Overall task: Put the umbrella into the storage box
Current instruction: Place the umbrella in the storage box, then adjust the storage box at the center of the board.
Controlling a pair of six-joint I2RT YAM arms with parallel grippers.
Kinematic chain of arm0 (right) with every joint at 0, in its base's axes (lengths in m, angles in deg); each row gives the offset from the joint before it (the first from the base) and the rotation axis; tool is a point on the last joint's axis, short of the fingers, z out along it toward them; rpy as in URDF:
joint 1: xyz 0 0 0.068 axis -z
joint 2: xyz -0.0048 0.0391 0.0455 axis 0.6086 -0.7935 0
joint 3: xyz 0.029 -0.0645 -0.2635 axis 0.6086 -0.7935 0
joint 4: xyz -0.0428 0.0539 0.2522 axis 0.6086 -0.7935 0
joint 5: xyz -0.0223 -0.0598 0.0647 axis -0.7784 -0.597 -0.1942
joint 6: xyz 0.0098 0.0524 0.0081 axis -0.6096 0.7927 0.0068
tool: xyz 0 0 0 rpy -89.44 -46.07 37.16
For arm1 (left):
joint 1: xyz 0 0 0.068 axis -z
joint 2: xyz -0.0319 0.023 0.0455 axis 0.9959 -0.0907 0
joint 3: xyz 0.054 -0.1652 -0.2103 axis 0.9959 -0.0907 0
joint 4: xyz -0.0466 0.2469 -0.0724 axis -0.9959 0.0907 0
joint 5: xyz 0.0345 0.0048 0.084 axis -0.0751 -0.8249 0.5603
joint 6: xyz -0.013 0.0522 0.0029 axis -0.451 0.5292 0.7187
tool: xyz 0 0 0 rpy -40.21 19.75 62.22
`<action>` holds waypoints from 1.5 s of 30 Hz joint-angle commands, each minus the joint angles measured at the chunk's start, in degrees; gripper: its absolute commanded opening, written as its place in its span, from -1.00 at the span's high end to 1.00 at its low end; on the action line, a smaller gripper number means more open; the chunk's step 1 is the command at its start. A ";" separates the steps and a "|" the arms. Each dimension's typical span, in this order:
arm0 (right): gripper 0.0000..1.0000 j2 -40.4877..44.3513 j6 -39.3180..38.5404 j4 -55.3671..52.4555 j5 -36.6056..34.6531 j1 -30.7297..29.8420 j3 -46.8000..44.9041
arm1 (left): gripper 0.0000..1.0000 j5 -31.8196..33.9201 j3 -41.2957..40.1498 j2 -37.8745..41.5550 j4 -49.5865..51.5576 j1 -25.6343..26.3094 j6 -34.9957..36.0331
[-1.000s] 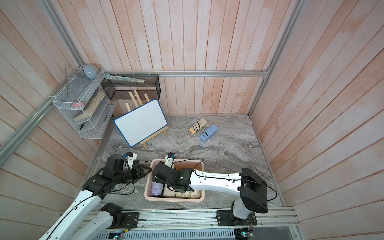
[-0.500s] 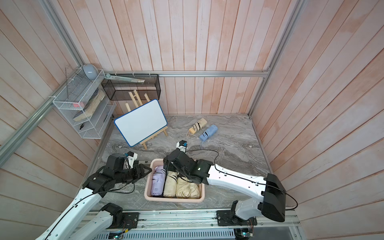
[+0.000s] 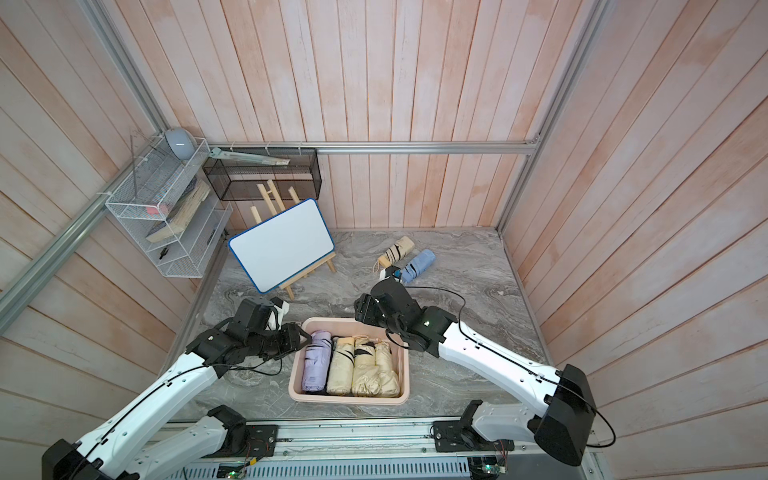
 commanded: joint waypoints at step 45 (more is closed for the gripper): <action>-0.72 -35.52 -26.14 9.68 5.01 40.88 21.00 | -0.38 25.09 10.88 -2.32 -15.38 0.62 -4.56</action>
